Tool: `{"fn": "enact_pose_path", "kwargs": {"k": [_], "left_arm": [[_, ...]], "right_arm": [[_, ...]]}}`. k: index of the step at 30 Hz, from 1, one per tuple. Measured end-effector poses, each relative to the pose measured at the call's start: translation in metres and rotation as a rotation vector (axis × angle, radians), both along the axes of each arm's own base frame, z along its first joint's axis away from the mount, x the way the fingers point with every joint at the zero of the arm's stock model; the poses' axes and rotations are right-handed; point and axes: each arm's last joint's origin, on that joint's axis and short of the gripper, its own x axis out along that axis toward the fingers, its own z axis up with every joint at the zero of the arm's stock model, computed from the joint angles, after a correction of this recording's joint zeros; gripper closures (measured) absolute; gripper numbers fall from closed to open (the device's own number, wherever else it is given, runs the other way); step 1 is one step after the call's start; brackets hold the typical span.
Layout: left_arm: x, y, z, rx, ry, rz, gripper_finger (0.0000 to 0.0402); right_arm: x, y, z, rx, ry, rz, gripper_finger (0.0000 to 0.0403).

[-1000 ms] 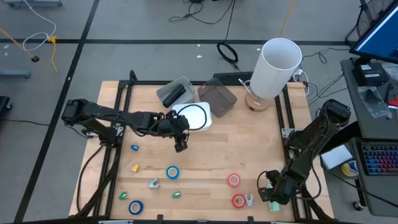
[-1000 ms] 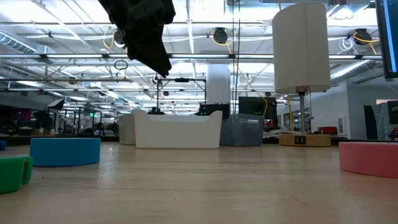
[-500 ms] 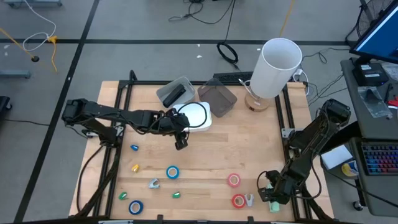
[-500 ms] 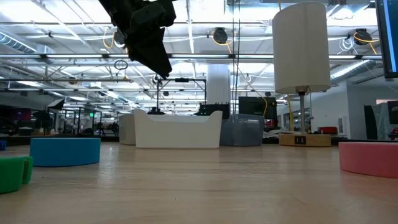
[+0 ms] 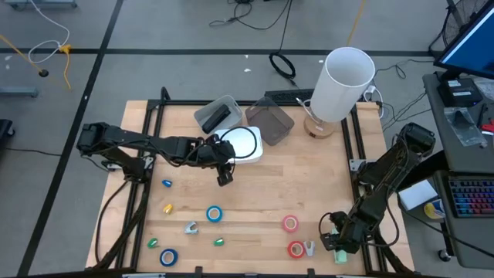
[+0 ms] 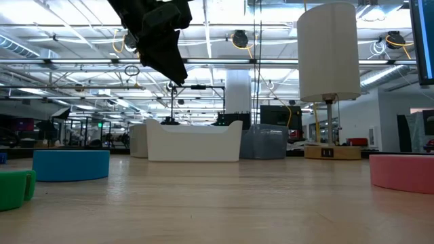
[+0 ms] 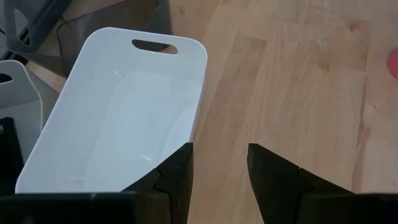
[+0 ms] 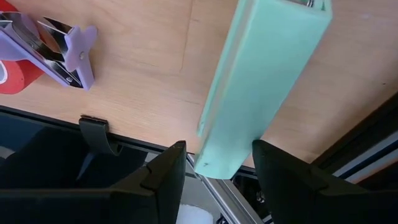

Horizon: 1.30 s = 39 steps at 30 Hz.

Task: Pick and place Stapler, Stapler remover, tape
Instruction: Put the large light blue stapler into the gray bin

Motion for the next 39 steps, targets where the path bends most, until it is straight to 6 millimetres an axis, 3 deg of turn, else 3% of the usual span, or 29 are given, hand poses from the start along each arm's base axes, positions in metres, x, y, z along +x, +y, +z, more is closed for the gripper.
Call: {"fn": "enact_pose_path", "kwargs": {"k": [39], "left_arm": [[0.0003, 0.0001, 0.0003, 0.004, -0.005, 0.002, 0.0252]], "right_arm": [[0.0011, 0.0042, 0.0009, 0.042, -0.037, 0.036, 0.0222]]}}
